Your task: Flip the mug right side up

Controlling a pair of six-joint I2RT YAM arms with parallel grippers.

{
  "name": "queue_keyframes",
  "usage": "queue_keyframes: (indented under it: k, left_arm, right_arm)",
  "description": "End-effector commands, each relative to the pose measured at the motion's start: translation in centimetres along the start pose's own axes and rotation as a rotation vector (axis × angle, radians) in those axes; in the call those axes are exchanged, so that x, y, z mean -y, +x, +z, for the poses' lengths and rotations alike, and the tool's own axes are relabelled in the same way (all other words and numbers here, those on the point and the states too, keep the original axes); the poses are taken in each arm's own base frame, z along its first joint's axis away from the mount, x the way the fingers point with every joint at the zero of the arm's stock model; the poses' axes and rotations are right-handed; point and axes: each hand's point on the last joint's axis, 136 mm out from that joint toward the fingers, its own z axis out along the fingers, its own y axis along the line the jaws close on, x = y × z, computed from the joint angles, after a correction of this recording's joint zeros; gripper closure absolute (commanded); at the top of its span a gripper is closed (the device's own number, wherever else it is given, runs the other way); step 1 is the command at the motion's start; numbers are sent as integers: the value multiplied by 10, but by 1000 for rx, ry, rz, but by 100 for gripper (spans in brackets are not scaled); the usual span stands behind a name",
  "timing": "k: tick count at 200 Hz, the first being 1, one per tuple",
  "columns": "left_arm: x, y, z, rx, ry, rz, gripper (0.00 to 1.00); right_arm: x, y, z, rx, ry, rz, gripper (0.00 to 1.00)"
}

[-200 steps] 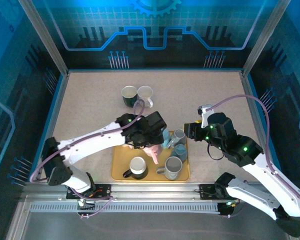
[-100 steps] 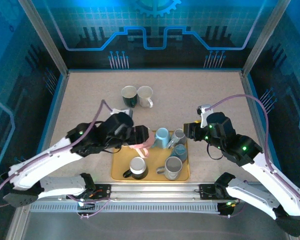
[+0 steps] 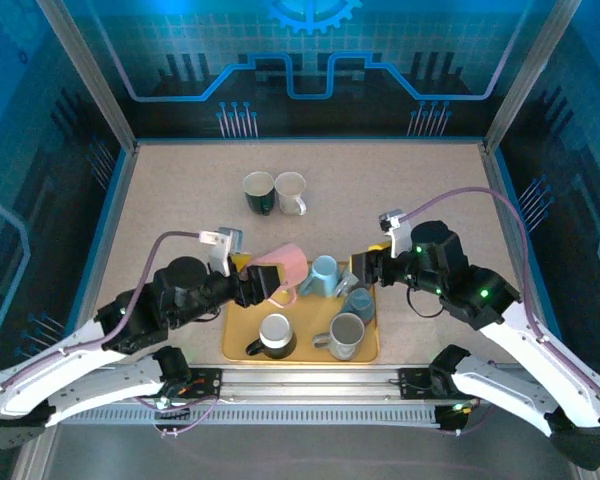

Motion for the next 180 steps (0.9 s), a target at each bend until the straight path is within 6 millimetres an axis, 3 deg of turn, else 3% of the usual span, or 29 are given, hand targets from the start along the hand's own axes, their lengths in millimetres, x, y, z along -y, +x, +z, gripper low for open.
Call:
queue_keyframes:
  k: [1,51,87,94,138,180]
  left_arm:
    - [45,-56,-18,272,226,27,47]
    - [59,-57,-17,371,373,29,50]
    - [60,-57,-20,458,444,19,52]
    - [60,-57,-21,477,461,19,52]
    - [58,-60,-26,548,495,8,54]
    - [63,-64,-22,533,555,-47,54]
  right_arm:
    - [-34,-4,-1,-14,-173,5,40]
    - [-61,2,-4,-50,-348,70,32]
    - [-65,-1,-19,-11,-392,97,25]
    - [-63,6,-16,-27,-413,120,23]
    - [-80,5,-23,-53,-640,232,20]
    - [-85,7,-18,-86,-669,183,20]
